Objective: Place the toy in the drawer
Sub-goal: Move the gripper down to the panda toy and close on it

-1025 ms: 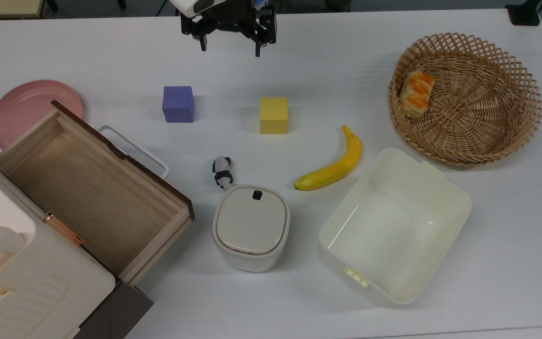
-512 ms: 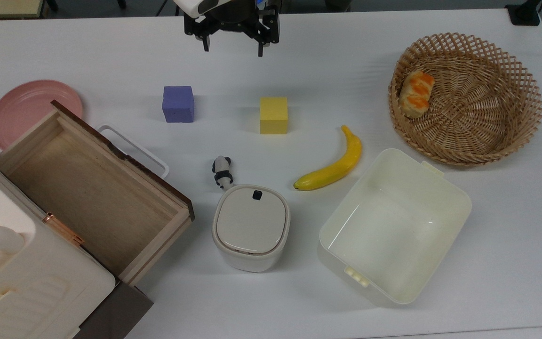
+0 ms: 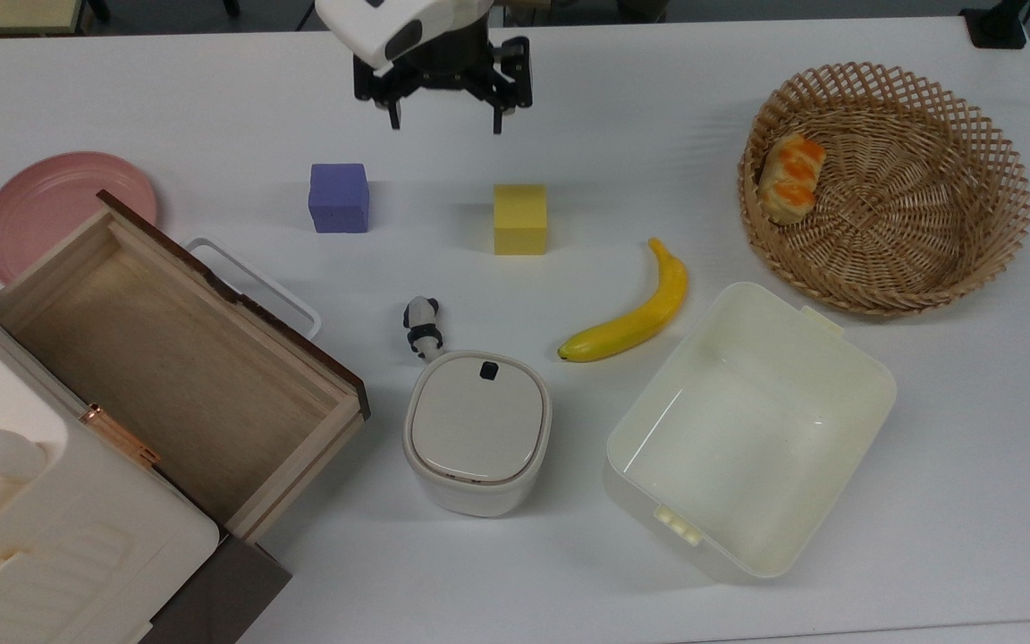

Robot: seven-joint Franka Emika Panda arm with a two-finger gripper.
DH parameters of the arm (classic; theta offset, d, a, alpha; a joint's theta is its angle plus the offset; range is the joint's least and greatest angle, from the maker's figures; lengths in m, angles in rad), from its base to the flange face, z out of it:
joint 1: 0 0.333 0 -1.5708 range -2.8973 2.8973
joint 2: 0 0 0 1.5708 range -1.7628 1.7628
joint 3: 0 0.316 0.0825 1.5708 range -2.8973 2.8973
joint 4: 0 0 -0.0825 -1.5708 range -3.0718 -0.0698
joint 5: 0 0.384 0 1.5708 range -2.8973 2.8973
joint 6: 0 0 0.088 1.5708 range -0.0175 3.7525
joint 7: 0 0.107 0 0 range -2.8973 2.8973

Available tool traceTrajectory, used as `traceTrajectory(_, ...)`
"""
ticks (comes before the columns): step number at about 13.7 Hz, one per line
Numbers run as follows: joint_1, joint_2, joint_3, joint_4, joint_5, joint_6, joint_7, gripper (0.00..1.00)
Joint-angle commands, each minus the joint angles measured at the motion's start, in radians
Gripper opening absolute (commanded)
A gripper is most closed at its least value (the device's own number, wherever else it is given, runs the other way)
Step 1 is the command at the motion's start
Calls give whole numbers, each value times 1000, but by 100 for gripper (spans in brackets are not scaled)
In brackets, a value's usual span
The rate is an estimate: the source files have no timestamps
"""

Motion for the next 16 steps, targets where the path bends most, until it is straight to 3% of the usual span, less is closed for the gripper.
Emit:
traceTrajectory(1,-6,15,-7,-31,1,63,-94,100)
traceTrajectory(6,-9,159,-11,-86,-56,259,-160,100)
traceTrajectory(11,-27,274,-33,-84,-96,394,-158,99)
traceTrajectory(16,-29,355,-34,-78,-102,538,-139,89)
